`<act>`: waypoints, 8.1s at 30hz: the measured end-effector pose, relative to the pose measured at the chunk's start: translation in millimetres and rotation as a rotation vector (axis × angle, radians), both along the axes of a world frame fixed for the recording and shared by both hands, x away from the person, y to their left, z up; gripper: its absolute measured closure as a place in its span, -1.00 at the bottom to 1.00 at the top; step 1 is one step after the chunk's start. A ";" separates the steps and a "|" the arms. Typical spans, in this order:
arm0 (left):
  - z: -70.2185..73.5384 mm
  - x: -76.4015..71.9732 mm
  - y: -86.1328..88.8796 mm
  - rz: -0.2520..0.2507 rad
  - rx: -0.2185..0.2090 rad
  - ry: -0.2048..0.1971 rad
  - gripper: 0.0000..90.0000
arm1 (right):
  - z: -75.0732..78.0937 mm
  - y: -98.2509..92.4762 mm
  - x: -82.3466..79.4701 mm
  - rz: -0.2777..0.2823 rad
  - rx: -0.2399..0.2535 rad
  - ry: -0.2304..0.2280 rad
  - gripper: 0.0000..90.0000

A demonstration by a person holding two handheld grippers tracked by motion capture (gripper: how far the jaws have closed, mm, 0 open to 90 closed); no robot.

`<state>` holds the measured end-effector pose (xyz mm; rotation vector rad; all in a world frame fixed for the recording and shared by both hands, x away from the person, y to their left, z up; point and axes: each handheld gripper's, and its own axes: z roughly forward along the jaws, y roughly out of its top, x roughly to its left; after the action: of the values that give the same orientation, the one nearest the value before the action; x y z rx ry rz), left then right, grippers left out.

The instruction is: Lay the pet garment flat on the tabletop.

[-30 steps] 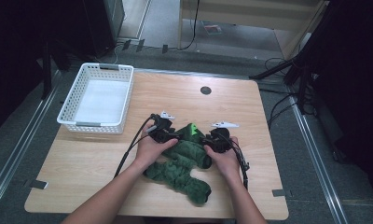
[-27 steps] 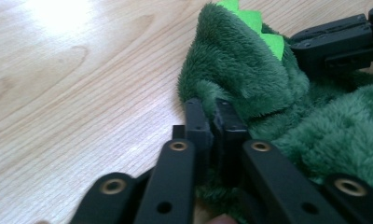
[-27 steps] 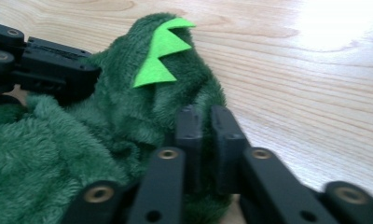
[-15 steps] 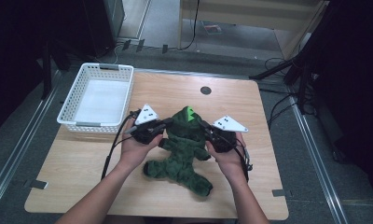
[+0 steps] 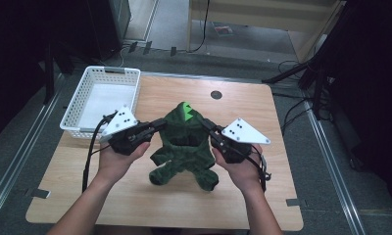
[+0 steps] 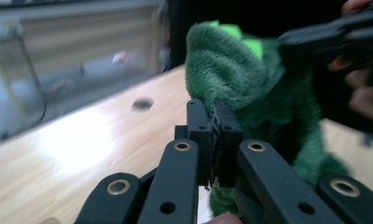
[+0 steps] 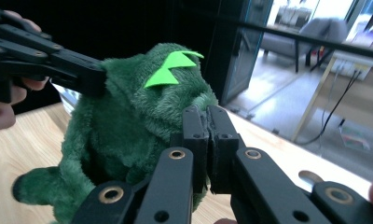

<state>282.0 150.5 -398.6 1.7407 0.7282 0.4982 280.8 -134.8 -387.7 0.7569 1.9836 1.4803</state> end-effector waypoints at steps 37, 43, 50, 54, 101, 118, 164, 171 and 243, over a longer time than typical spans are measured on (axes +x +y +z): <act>-140.8 -1.5 -14.0 -0.035 0.212 0.464 0.80 | -151.3 -19.0 -4.7 -0.011 -0.236 0.525 0.66; -143.5 -29.2 -9.5 -0.155 0.164 0.510 0.62 | -147.5 -36.5 -31.8 0.079 -0.284 0.564 0.58; -126.9 1.1 4.9 0.031 -0.009 0.493 0.10 | -120.5 -41.4 -12.7 0.045 -0.142 0.459 0.24; -122.8 25.6 -2.8 0.153 0.000 0.468 0.07 | -119.1 -36.3 15.2 -0.039 -0.109 0.442 0.24; -145.5 53.9 -9.6 0.094 0.070 0.621 0.88 | -102.5 11.9 122.7 -0.101 0.056 0.596 0.48; -146.4 58.0 -1.9 0.150 0.034 0.625 0.86 | -145.8 43.8 169.7 -0.257 -0.213 0.565 0.49; -120.5 56.1 -20.3 0.166 -0.017 0.423 0.45 | -120.3 -11.1 66.0 -0.164 -0.021 0.463 0.51; -147.1 67.6 -21.2 0.150 0.021 0.540 0.52 | -148.2 -2.6 77.7 -0.169 -0.121 0.555 0.52; -154.4 -28.8 7.7 0.121 0.094 0.485 0.89 | -151.2 -56.9 -20.2 -0.158 -0.227 0.511 0.64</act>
<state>253.1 158.2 -553.0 1.9368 1.1721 0.1884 260.6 -191.7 -538.9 1.2491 2.3402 1.0131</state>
